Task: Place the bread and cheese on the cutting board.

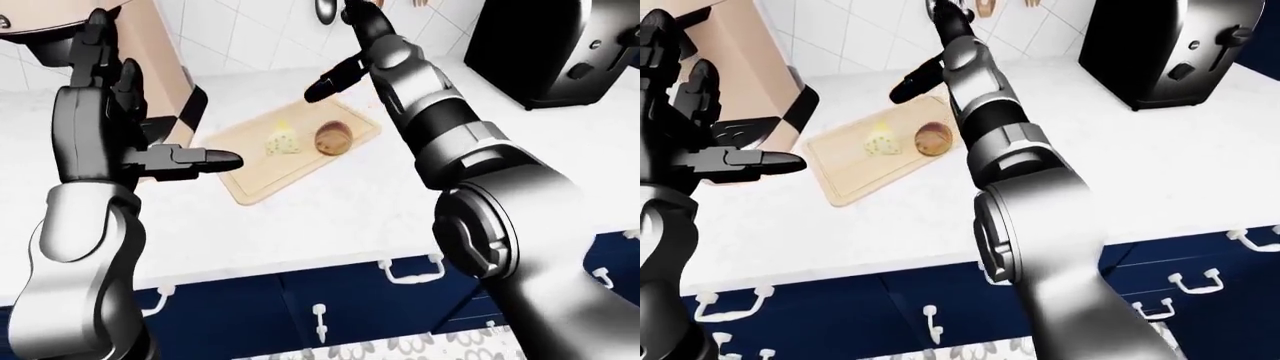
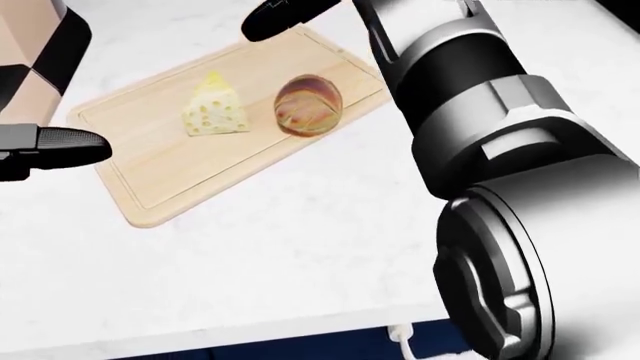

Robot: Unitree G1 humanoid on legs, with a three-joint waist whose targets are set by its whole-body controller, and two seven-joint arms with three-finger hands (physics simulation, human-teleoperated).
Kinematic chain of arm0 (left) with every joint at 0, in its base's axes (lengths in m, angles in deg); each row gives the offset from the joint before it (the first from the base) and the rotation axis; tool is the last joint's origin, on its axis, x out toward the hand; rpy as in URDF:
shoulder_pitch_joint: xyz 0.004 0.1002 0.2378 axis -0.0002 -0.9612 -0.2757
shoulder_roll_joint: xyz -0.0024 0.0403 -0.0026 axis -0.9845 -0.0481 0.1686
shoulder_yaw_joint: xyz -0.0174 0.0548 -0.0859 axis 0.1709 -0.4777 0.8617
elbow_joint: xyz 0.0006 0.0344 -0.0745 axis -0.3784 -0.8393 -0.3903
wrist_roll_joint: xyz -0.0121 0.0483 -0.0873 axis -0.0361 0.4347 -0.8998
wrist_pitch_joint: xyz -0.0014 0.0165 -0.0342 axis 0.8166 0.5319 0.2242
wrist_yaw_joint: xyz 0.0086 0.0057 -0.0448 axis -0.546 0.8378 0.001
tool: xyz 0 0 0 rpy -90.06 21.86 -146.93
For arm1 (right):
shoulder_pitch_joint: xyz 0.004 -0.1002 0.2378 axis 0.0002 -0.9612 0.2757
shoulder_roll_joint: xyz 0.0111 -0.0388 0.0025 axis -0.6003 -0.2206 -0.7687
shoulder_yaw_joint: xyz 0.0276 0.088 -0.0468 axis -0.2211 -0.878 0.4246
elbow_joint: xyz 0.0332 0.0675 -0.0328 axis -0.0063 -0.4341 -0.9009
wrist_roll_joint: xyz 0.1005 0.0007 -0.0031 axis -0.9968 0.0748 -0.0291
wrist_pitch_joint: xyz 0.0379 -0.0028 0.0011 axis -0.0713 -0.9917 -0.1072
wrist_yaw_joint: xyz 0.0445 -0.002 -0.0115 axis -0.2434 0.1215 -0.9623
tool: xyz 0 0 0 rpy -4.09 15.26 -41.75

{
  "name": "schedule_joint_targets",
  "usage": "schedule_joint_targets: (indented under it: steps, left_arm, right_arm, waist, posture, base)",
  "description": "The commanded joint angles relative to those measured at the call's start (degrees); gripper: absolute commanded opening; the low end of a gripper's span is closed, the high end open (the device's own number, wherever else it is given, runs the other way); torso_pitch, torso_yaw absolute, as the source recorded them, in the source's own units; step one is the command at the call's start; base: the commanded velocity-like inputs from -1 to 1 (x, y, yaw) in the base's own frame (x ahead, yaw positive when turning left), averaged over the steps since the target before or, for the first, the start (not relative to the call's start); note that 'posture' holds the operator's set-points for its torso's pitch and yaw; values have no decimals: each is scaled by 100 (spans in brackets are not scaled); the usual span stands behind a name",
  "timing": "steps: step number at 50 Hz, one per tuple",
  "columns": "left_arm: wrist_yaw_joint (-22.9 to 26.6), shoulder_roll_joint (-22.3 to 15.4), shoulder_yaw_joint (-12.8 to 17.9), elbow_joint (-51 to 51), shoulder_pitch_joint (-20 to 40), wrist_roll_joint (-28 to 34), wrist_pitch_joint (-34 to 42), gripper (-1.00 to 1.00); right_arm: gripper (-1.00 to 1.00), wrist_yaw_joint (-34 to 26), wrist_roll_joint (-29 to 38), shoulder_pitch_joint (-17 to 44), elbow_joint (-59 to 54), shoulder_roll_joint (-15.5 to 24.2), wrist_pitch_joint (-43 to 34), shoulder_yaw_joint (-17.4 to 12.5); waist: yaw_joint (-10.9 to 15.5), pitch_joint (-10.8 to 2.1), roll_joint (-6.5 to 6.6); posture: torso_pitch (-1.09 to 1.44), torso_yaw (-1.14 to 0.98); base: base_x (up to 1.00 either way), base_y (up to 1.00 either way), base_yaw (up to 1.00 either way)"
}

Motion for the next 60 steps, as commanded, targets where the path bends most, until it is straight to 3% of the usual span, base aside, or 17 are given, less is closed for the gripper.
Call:
schedule_joint_targets:
  steps: [1, 2, 10, 13, 16, 28, 39, 48, 54, 60]
  left_arm:
    - [-24, -61, 72, 138, 152, 41, -141, 100]
    - [-34, -45, 45, 152, 145, 54, -138, 100]
    - [-19, -9, 2, 228, 160, 118, -61, 100]
    - [4, 8, -61, 206, 106, 194, -148, 100]
    - [29, 42, -113, 196, 80, 273, -187, 100]
    - [142, 106, -104, 183, 117, 413, -195, 100]
    - [157, 134, -91, 245, 127, 436, -138, 100]
    - [111, 3, 132, 255, 275, 247, 27, 100]
    - [37, -121, 218, 198, 295, 106, 17, 100]
    - [-39, -238, 284, 83, 331, -5, -40, 100]
  right_arm:
    - [100, -167, -80, 243, 230, 106, 67, 65]
    - [100, -200, 52, 230, 237, 150, 80, 225]
    - [100, -512, -334, 330, 372, 457, -82, 222]
    - [100, -649, -1036, 432, 480, 476, -197, -108]
    - [100, -623, -1058, 450, 595, 580, -236, 221]
    - [100, -592, -1364, 314, 1740, 664, -798, 701]
    - [100, -779, -1930, -1313, 6394, 947, -3355, 733]
    - [100, -845, -1746, -2206, 9181, 1055, -5111, 778]
    - [100, -559, -1887, -3049, 10781, 1115, -5856, 312]
    - [100, -304, -2276, -3633, 11971, 1457, -6478, -170]
  waist:
    - [-4, -161, 28]
    - [-5, -158, 24]
    - [-1, -164, -2]
    - [-1, -157, -1]
    - [-4, -142, 0]
    - [6, -130, -16]
    - [93, -91, -109]
    - [110, -92, -130]
    - [136, -74, -144]
    - [150, -79, -166]
  posture:
    - [0, 0]
    - [0, 0]
    - [0, 0]
    - [0, 0]
    - [0, 0]
    - [0, 0]
    - [0, 0]
    - [0, 0]
    - [0, 0]
    - [0, 0]
  base:
    - [0, 0, 0]
    - [0, 0, 0]
    - [0, 0, 0]
    - [0, 0, 0]
    - [0, 0, 0]
    - [0, 0, 0]
    - [0, 0, 0]
    - [0, 0, 0]
    - [0, 0, 0]
    - [0, 0, 0]
